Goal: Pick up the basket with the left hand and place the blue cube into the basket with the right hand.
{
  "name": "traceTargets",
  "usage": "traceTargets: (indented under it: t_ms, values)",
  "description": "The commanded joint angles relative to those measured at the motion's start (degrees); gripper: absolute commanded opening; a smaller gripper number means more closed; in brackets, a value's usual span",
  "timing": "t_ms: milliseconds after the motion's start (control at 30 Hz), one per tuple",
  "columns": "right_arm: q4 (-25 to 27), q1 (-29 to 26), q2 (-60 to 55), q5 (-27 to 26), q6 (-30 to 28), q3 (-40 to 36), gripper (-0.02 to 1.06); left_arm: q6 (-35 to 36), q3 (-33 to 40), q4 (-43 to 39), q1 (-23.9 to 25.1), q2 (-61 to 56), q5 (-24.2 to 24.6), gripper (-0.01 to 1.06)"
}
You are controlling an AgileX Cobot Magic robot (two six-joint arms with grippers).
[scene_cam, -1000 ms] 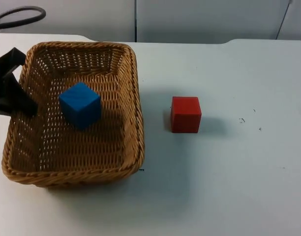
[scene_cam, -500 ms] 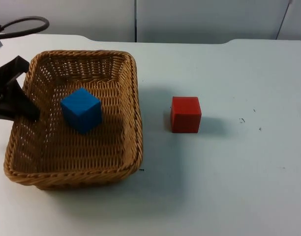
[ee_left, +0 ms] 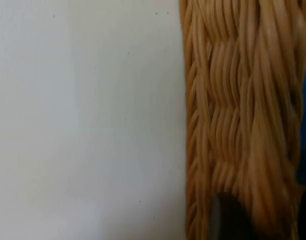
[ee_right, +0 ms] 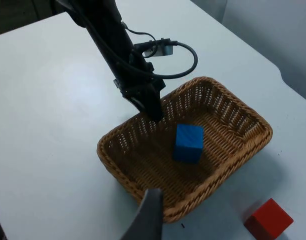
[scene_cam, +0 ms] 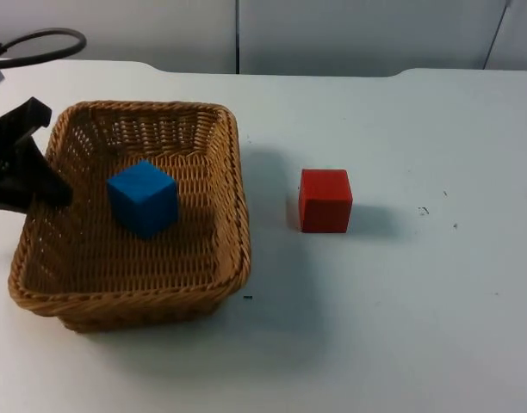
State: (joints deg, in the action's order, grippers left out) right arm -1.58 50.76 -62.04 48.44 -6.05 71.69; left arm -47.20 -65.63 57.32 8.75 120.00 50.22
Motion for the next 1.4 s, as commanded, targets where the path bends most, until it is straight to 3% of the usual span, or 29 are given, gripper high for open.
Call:
traceTargets:
  t_ms: [0,67,200,433,733,867,1100,1267,1367]
  values:
    - [0.19,0.35,0.28,0.60,0.23,-0.32,0.82,-0.87,-0.43,0.97,0.18,-0.03,-0.09,0.47]
    - [0.19,0.35,0.28,1.17,0.23,-0.32,0.82,-2.15,-0.43,0.73,0.18,-0.38,-0.93,0.66]
    - [0.19,0.35,0.78,1.87,0.09,-0.32,0.82,-3.95,-0.43,0.73,0.30,-2.01,-1.85,0.77]
    - [-0.18,0.35,2.23,1.87,0.09,-0.32,0.82,-4.83,-0.43,0.32,0.41,-7.12,-2.15,0.77]
    - [-3.94,0.35,4.30,1.77,0.21,-0.32,0.82,-4.49,-0.43,-0.30,0.41,-21.92,-2.38,0.77]
    - [-4.20,0.35,4.61,1.49,0.21,-0.32,0.82,-1.29,-0.43,-2.23,0.41,-29.41,-2.97,0.77]
    - [-11.28,0.35,4.61,0.97,3.33,-0.41,0.82,8.27,-0.33,-10.03,0.41,-47.44,-3.16,0.77]
    - [-11.60,0.35,5.85,-4.11,3.33,-5.24,0.82,12.84,0.41,-16.44,0.41,-59.08,-0.55,0.77]
    - [-11.60,0.35,8.64,-10.88,3.33,-13.43,0.82,12.94,4.25,-18.59,0.41,-68.29,-0.04,0.77]
